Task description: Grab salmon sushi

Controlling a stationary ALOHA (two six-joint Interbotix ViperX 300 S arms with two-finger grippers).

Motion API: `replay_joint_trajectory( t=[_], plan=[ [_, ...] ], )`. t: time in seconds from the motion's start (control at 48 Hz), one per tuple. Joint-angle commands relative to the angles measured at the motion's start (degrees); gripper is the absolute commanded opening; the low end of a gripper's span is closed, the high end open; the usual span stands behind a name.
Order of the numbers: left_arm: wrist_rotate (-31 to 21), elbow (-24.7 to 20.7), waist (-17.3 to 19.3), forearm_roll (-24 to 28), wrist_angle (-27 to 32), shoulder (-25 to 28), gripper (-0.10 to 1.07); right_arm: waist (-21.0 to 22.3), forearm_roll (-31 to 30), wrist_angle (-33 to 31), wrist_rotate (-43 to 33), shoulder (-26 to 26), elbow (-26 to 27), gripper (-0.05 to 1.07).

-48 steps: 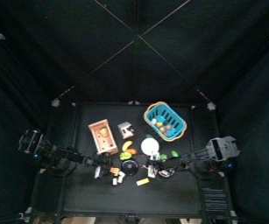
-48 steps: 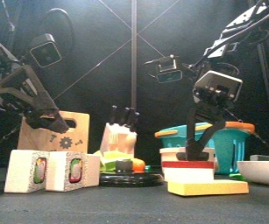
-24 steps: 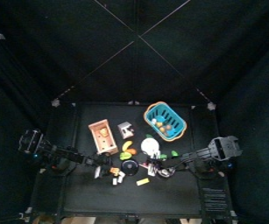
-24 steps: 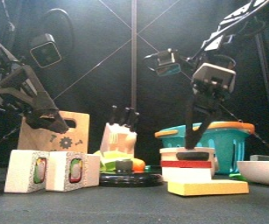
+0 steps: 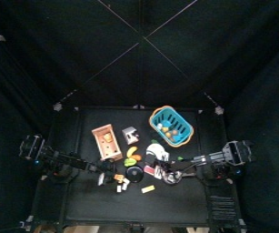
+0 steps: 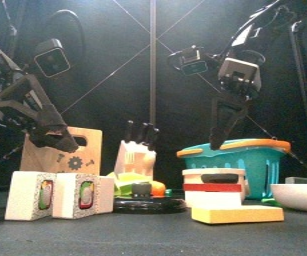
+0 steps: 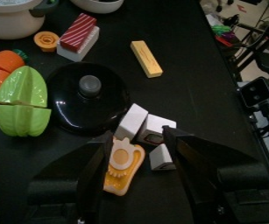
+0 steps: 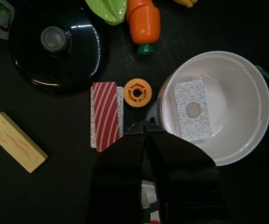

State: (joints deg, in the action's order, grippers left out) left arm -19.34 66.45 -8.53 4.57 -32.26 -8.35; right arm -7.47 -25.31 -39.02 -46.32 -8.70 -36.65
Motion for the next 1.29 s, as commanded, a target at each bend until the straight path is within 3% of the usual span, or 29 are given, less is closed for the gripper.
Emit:
replay_joint_trajectory(
  t=[0.0, 0.125, 0.208, 0.521, 1.042, 1.271],
  plan=[
    [0.0, -0.9, 0.2, 0.0, -0.3, -0.1, 0.87, -0.6, 1.6, 1.2, -0.4, -2.4, -0.8, 0.38],
    [0.1, -1.1, 0.2, 0.0, -0.3, 0.1, 0.87, -0.3, 5.4, 8.9, -0.6, -1.8, -3.8, 0.44],
    [0.2, -1.0, 0.2, 0.0, -0.3, 0.1, 0.87, 0.3, 8.8, 14.2, -0.4, -0.7, -5.7, 0.55],
    [0.2, -0.8, 0.3, 0.0, -0.3, 0.1, 0.87, 1.0, 9.0, 17.8, -0.3, 5.3, -5.1, 0.89],
    [0.2, -0.6, 0.3, 0.0, -0.3, 0.1, 0.87, 2.0, 3.2, 17.4, -0.4, 15.5, 0.2, 0.87],
    [0.2, -0.6, 0.3, 0.0, -0.2, 0.2, 0.87, 2.0, 3.3, 17.4, -0.4, 16.3, 0.4, 0.73]
  ],
)
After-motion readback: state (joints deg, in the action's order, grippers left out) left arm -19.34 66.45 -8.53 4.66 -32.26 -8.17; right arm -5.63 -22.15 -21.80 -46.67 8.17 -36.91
